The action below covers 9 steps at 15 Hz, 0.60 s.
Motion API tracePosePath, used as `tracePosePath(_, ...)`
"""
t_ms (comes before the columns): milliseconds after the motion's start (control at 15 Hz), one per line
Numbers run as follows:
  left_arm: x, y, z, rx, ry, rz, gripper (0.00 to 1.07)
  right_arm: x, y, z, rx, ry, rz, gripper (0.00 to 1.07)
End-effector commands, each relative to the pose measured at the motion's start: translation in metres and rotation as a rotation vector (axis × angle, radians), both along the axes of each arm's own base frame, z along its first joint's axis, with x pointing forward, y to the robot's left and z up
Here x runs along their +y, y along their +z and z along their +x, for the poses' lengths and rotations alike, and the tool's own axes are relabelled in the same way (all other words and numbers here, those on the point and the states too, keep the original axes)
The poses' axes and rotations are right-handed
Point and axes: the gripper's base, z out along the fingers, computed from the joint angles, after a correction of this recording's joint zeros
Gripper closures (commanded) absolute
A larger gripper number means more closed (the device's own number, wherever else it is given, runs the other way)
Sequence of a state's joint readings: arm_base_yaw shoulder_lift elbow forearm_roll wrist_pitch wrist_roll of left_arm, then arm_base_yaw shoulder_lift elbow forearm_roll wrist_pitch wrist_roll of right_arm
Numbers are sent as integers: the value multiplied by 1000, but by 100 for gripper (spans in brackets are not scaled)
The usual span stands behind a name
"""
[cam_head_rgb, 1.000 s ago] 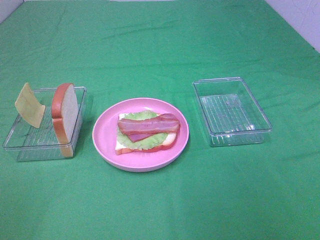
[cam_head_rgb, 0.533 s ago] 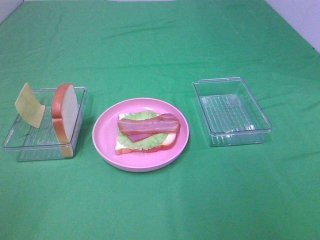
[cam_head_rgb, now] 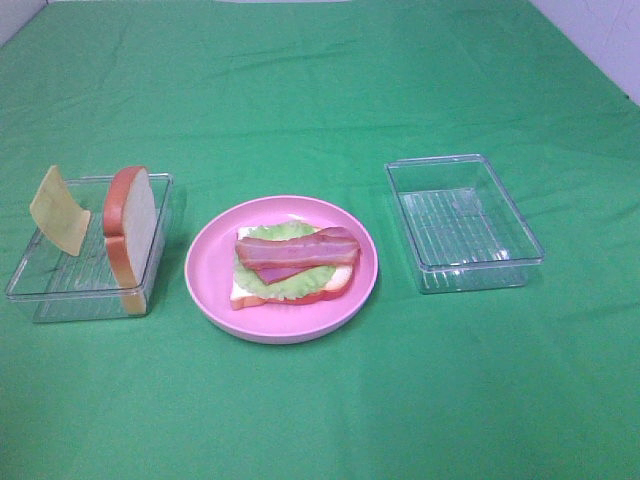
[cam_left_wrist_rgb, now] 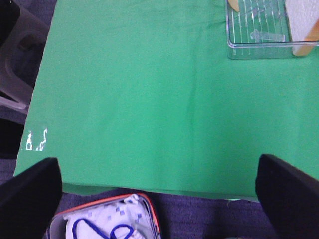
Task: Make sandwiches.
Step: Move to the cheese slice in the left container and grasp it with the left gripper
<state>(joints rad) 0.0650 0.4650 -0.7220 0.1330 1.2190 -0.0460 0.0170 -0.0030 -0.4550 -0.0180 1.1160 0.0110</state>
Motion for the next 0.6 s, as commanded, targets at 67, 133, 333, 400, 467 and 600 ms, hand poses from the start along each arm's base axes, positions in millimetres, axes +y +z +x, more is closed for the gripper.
tracePosePath(67,2,17,49,183,20,-35,4,0,0,-3,-44,3,-7,9)
tracePosePath(133,3,22,72,234,18,-49,4,0,0,-3,-44,3,-7,9)
tracePosePath(333,6,27,136,359,18,-68,4,0,0,-3,-44,3,-7,9)
tracePosePath(400,7,26,160,395,14,-70,4,0,0,-3,-44,3,-7,9)
tracePosePath(467,8,23,183,423,11,-73,4,0,0,-3,-44,3,-7,9)
tracePosePath(600,12,12,254,467,-10,-78,4,0,0,-3,-44,3,-7,9)
